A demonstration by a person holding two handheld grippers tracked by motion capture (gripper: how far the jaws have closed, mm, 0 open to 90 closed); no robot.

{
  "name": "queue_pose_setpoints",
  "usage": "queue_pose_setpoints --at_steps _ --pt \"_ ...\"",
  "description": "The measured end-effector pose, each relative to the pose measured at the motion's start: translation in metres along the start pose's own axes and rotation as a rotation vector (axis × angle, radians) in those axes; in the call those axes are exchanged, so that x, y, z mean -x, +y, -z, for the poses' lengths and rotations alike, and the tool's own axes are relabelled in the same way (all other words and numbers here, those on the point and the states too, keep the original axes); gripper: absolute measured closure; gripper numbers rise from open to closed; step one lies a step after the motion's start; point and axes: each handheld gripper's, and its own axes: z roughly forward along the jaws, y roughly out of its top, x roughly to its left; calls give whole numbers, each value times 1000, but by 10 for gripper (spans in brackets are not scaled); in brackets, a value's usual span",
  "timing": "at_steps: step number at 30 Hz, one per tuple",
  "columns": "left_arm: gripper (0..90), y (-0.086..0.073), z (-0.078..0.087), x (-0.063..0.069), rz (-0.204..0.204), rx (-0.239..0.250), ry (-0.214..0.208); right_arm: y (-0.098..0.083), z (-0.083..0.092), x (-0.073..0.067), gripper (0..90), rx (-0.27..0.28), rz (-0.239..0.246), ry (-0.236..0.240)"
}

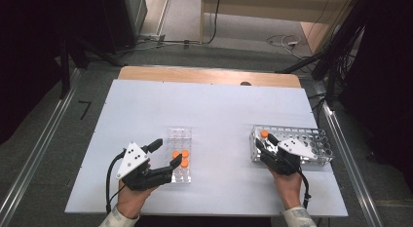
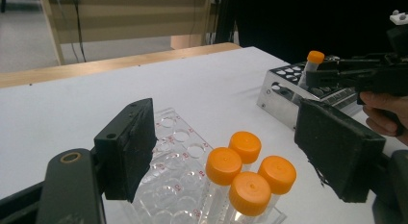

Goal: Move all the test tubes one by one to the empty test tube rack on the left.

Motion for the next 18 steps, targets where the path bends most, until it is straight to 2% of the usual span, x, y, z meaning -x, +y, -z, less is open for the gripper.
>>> queue_pose_setpoints --at_steps 12,18 --pt "224 -1 -1 0 0 -7 -1 -1 -7 0 690 -12 18 -6" --pt "224 -1 -1 0 0 -10 -2 -1 -6 1 710 -10 15 -12"
